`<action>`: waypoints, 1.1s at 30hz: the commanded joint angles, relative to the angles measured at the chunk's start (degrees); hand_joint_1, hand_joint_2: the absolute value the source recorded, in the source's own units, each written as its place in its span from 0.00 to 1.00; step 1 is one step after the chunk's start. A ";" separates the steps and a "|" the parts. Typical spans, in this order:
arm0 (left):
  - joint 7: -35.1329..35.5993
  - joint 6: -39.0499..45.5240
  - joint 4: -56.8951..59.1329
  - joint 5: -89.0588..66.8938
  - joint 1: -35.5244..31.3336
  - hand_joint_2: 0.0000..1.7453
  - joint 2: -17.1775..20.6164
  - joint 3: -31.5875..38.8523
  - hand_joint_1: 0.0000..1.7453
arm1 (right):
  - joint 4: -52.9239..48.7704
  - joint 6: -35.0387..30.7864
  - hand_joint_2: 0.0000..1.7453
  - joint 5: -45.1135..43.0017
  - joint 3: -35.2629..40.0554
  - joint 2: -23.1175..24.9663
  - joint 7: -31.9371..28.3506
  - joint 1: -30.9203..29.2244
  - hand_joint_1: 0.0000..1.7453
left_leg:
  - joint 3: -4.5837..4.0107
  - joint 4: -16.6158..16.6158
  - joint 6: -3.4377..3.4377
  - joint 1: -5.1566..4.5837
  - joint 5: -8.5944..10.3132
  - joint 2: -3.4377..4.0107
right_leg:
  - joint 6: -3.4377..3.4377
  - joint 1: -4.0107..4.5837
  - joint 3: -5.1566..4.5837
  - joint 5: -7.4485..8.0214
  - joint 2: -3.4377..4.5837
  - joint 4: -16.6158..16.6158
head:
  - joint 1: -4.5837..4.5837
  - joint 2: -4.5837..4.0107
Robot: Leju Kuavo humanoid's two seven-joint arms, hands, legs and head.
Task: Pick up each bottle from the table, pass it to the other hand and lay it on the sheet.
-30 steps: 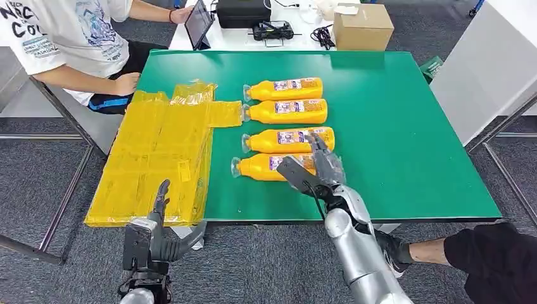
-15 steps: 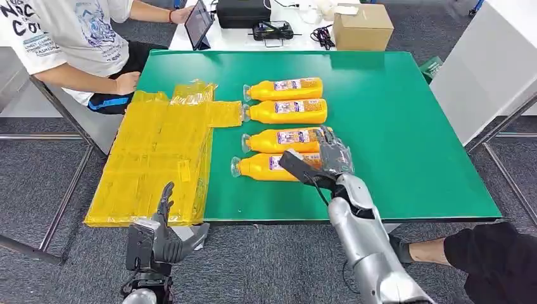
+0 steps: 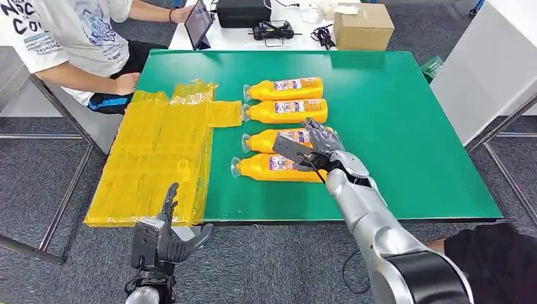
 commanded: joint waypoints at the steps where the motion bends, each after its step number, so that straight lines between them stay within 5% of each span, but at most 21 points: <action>1: 0.02 -0.35 4.13 -0.02 -3.25 1.00 -0.15 0.66 0.00 | 10.11 3.04 1.00 -2.65 1.69 0.32 -2.70 -6.44 0.00 | 0.11 0.00 -0.05 0.00 -0.04 0.03 | -0.07 0.01 0.09 -0.04 0.02 0.01 | 0.00 0.00; 15: -0.30 -1.61 4.44 0.34 -3.41 1.00 -0.15 2.02 0.00 | 13.55 19.98 1.00 -10.70 12.04 -1.56 -11.89 -11.66 0.00 | 0.06 0.00 -0.03 -0.01 -0.02 -0.03 | -0.06 0.00 0.06 -0.05 -0.04 0.02 | 0.02 0.00; 33: -0.24 -1.71 4.40 0.42 -3.04 1.00 -0.15 1.87 0.00 | 14.31 19.60 1.00 -14.83 22.77 -5.32 -6.11 -9.55 0.00 | 0.17 -0.01 -0.05 0.01 -0.05 -0.07 | -0.09 0.02 0.19 -0.08 -0.08 -0.02 | 0.00 0.00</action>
